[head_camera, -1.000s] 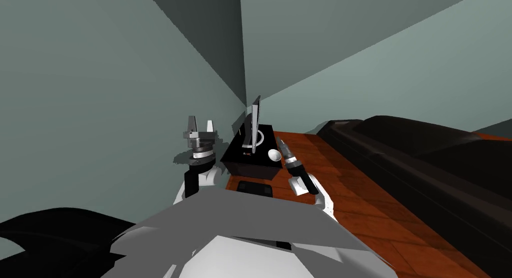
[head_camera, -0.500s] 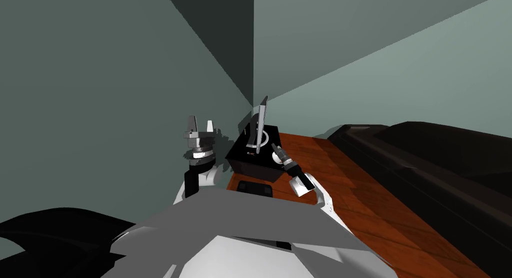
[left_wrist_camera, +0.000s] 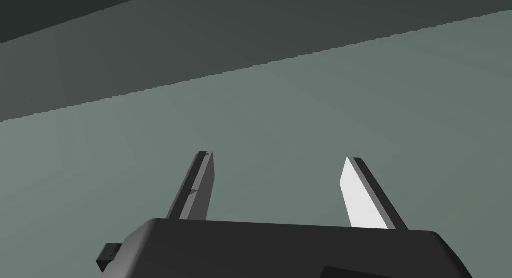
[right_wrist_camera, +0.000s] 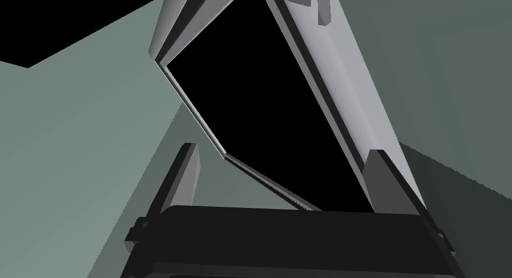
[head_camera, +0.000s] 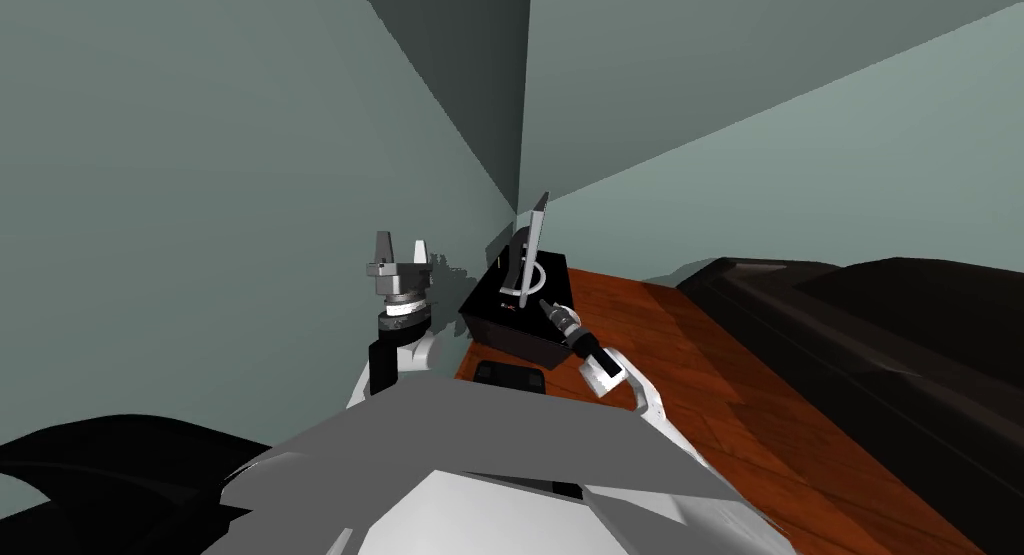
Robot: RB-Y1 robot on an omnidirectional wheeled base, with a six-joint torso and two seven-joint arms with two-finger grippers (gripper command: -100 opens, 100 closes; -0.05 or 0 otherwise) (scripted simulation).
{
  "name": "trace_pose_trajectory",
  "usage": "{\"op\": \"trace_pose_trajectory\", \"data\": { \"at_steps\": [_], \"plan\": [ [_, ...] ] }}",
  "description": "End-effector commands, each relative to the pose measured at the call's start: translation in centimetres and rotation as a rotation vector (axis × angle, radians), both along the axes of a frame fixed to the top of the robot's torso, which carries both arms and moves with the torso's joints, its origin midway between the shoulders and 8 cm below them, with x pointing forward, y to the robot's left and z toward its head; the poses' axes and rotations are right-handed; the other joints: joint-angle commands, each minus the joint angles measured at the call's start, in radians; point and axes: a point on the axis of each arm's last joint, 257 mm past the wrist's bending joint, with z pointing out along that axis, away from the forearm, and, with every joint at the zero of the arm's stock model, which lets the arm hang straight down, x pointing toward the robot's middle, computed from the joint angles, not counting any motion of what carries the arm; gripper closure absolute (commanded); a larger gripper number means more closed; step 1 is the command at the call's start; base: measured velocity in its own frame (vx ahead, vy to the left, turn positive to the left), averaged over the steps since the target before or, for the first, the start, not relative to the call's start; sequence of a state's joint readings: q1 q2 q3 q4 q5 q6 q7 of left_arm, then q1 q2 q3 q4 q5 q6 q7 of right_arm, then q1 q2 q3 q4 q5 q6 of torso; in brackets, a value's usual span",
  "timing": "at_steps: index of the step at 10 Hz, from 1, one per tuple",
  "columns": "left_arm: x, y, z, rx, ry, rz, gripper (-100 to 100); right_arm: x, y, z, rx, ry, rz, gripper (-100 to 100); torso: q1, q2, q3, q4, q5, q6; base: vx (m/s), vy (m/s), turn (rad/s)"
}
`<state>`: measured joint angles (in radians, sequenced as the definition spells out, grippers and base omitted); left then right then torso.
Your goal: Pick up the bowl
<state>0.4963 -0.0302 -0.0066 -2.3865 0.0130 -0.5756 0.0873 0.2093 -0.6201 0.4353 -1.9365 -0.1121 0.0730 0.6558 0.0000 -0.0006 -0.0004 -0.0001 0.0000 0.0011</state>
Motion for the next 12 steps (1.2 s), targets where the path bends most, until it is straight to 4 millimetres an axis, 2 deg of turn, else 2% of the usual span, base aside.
{"op": "trace_pose_trajectory", "data": {
  "at_steps": [1,2,3,4,5,6,7,8,10,11,12],
  "plan": [
    [0.0,0.0,0.0,0.000,0.000,0.000,0,-0.5,-0.8,-3.7,-0.094,0.070,0.011,-100,0.000,0.000,0.000,0.000,0.000,0.000,0.002,0.005,0.254],
    [0.0,0.0,0.0,0.000,0.000,0.000,0,-0.6,-0.9,-3.8,-0.097,0.075,0.009,-100,0.000,0.000,0.000,0.000,0.000,-0.001,0.003,-0.001,0.136],
    [0.0,0.0,0.0,0.000,0.000,0.000,0,-1.3,-1.8,-6.7,-0.176,0.130,0.021,-100,0.000,0.000,0.000,0.000,0.000,0.000,0.002,0.006,0.237],
    [0.0,0.0,0.0,0.000,0.000,0.000,0,-1.3,-1.9,-6.9,-0.181,0.138,0.018,-100,0.000,0.000,0.000,0.000,0.000,-0.001,0.002,0.001,0.122],
    [0.0,0.0,0.0,0.000,0.000,0.000,0,-2.2,-3.1,-9.7,-0.261,0.195,0.029,-100,0.000,0.000,0.000,0.000,0.000,0.000,0.003,0.006,0.242],
    [0.0,0.0,0.0,0.000,0.000,0.000,0,-2.2,-3.2,-9.9,-0.264,0.201,0.027,-100,0.000,0.000,0.000,0.000,0.000,0.000,0.003,0.001,0.129],
    [0.0,0.0,0.0,0.000,0.000,0.000,0,-3.2,-4.7,-12.6,-0.344,0.257,0.037,-100,0.000,0.000,0.000,0.000,0.000,0.000,0.003,0.009,0.259],
    [0.0,0.0,0.0,0.000,0.000,0.000,0,-3.3,-4.8,-12.7,-0.347,0.262,0.035,-100,0.000,0.000,0.000,0.000,0.000,-0.001,0.004,0.001,0.122],
    [0.0,0.0,0.0,0.000,0.000,0.000,0,-5.6,-8.3,-17.3,-0.499,0.367,0.056,-100,0.000,0.000,0.000,0.000,0.000,0.000,0.004,0.010,0.316],
    [0.0,0.0,0.0,0.000,0.000,0.000,0,-5.7,-8.6,-17.7,-0.509,0.381,0.051,-100,0.001,0.000,0.000,0.000,0.000,-0.001,0.005,0.000,0.129],
    [0.0,0.0,0.0,0.000,0.000,0.000,0,-7.0,-10.8,-19.7,-0.586,0.436,0.057,-100,0.000,0.000,0.000,0.000,0.000,0.001,0.003,0.008,0.177]
  ]
}}
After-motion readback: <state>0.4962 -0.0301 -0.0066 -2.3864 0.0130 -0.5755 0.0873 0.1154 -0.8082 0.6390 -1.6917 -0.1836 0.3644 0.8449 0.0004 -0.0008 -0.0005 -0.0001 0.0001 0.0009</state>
